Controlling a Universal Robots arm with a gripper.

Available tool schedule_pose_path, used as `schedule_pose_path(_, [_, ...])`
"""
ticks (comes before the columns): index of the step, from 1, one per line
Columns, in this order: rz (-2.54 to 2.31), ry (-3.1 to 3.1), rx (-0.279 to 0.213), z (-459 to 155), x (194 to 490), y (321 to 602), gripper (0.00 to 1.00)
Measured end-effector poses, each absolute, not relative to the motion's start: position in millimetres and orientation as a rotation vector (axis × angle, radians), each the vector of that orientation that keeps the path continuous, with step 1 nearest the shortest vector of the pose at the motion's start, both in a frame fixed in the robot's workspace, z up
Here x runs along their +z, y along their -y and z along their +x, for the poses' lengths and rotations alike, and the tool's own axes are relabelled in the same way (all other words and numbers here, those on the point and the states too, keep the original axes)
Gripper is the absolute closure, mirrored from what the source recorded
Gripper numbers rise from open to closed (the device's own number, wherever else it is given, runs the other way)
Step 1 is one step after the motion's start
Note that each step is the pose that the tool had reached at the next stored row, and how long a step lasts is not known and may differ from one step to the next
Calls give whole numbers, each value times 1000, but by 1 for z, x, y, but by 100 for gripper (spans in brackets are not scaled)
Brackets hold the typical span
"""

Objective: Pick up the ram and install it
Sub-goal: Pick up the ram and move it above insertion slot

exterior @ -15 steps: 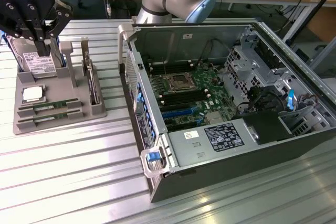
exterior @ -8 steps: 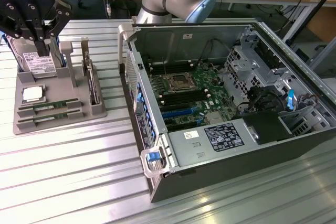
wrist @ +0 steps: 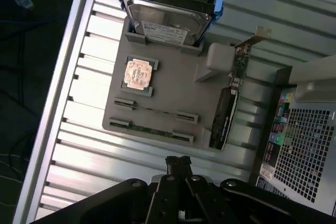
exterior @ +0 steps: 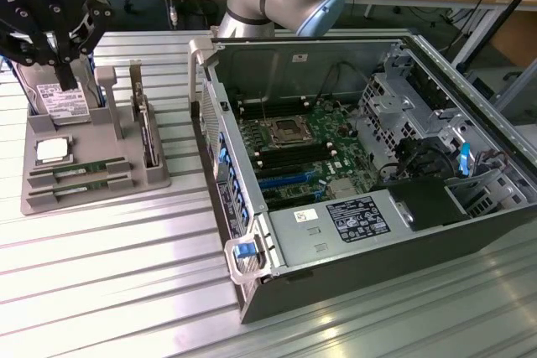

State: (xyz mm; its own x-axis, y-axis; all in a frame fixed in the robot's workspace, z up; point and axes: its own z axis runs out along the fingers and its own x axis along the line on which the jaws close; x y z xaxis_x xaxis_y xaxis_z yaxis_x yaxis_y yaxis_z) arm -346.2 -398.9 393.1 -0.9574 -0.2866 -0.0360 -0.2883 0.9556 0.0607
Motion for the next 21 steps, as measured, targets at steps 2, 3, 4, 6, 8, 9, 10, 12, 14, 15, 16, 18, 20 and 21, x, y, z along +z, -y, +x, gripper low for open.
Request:
schedule_pose_path(2, [-595, -3059, 104, -346, 393, 399, 90])
schedule_pose_path(3, [-689, -3041, 105, -346, 393, 399, 90])
schedule_pose_path(4, [-737, -3031, 105, -346, 393, 399, 90])
schedule_pose_path(6, [-806, -3015, 106, -346, 393, 399, 90])
schedule_pose_path(8, [-921, -2984, 107, -346, 392, 399, 90])
schedule_pose_path(9, [-995, -2962, 108, -346, 392, 399, 90])
schedule_pose_path(10, [-1057, -2942, 108, -346, 392, 399, 90])
schedule_pose_path(12, [-1177, -2899, 109, -346, 392, 399, 90])
schedule_pose_path(14, [-1290, -2854, 110, -346, 392, 399, 90])
schedule_pose_path(15, [-1352, -2827, 110, -346, 392, 399, 90])
schedule_pose_path(16, [-1418, -2796, 110, -346, 392, 399, 90])
schedule_pose_path(18, [-1508, -2751, 111, -346, 391, 399, 90])
schedule_pose_path(20, [-1587, -2709, 111, -346, 391, 399, 90])
schedule_pose_path(21, [-1615, -2693, 111, -346, 391, 399, 90])
